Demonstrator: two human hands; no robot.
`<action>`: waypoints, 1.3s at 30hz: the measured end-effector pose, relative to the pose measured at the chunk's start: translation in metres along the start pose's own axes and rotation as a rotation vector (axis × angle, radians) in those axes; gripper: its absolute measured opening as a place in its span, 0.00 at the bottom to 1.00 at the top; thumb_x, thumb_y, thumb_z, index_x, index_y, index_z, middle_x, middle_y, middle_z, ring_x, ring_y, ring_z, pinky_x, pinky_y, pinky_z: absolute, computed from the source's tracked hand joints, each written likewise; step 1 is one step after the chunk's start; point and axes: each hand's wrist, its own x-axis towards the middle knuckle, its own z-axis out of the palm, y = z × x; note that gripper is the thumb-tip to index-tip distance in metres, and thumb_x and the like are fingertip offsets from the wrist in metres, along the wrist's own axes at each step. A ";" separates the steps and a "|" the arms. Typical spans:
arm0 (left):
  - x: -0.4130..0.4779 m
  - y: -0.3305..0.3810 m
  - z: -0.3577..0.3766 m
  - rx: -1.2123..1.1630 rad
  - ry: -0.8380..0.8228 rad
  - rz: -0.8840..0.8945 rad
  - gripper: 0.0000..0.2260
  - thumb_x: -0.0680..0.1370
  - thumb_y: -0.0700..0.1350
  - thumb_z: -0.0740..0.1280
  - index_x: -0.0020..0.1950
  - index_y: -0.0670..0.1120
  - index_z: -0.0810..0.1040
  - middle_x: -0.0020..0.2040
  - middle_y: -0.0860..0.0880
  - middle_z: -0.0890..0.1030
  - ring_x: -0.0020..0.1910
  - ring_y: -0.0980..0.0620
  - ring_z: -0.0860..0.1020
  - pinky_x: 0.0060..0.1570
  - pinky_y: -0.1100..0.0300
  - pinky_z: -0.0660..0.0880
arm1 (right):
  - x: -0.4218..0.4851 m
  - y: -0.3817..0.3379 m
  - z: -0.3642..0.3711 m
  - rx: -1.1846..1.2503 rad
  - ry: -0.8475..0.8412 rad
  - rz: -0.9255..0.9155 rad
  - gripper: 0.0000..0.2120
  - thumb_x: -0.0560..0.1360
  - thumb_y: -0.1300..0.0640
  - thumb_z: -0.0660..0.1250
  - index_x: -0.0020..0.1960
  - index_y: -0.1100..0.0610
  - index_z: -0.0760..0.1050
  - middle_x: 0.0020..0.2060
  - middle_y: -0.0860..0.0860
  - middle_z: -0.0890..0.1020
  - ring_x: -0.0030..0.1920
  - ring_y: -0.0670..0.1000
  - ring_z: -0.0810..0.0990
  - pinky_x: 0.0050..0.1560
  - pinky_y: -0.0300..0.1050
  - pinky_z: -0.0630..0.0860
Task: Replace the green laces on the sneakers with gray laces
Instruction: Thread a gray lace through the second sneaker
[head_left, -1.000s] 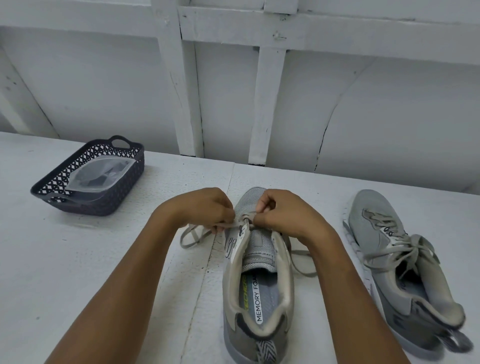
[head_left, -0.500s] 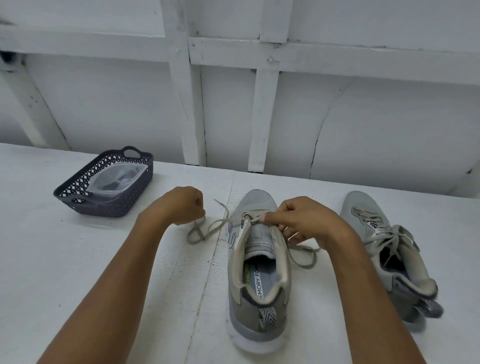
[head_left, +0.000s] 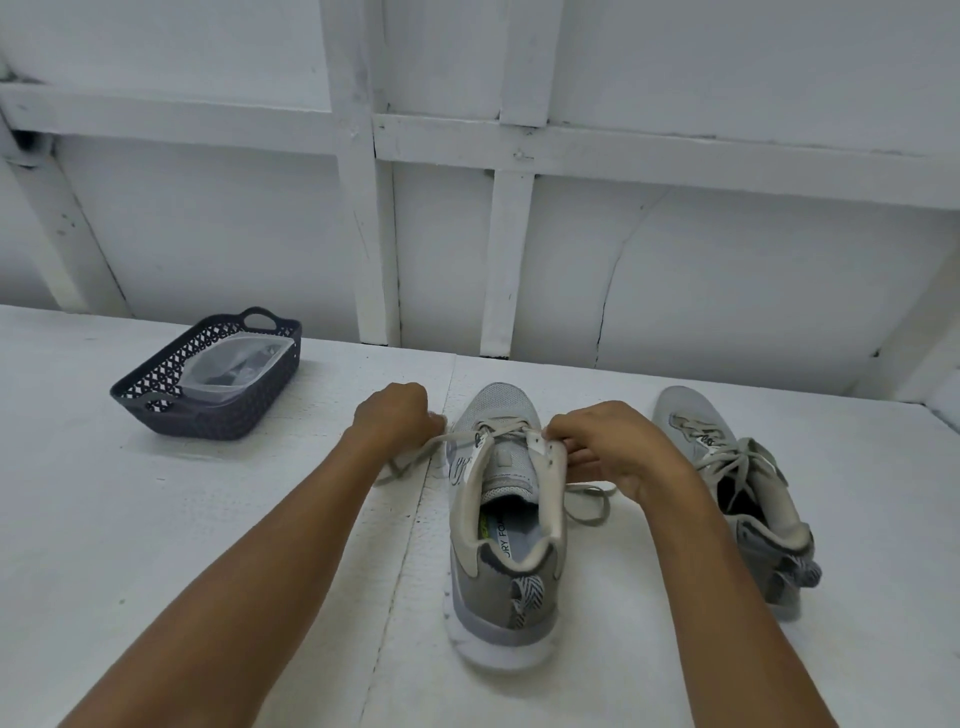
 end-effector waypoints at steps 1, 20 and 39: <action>0.001 0.002 0.003 0.001 0.009 -0.015 0.14 0.78 0.54 0.65 0.38 0.47 0.68 0.37 0.50 0.74 0.40 0.48 0.75 0.37 0.58 0.68 | -0.001 0.000 0.000 0.026 -0.008 0.010 0.11 0.75 0.68 0.66 0.33 0.64 0.74 0.23 0.55 0.77 0.23 0.50 0.77 0.31 0.43 0.77; 0.018 0.013 0.006 -0.054 -0.017 0.016 0.02 0.74 0.41 0.63 0.42 0.43 0.74 0.40 0.46 0.77 0.38 0.47 0.74 0.33 0.60 0.66 | 0.003 0.002 -0.002 0.060 -0.055 0.007 0.12 0.76 0.70 0.64 0.34 0.63 0.72 0.18 0.50 0.72 0.18 0.46 0.72 0.30 0.42 0.75; -0.037 0.041 -0.062 -0.679 -0.215 0.336 0.03 0.76 0.41 0.72 0.43 0.45 0.84 0.33 0.53 0.80 0.30 0.58 0.71 0.32 0.65 0.70 | 0.020 0.023 -0.012 0.211 -0.121 0.008 0.08 0.75 0.71 0.62 0.46 0.69 0.80 0.33 0.58 0.77 0.30 0.51 0.77 0.29 0.39 0.77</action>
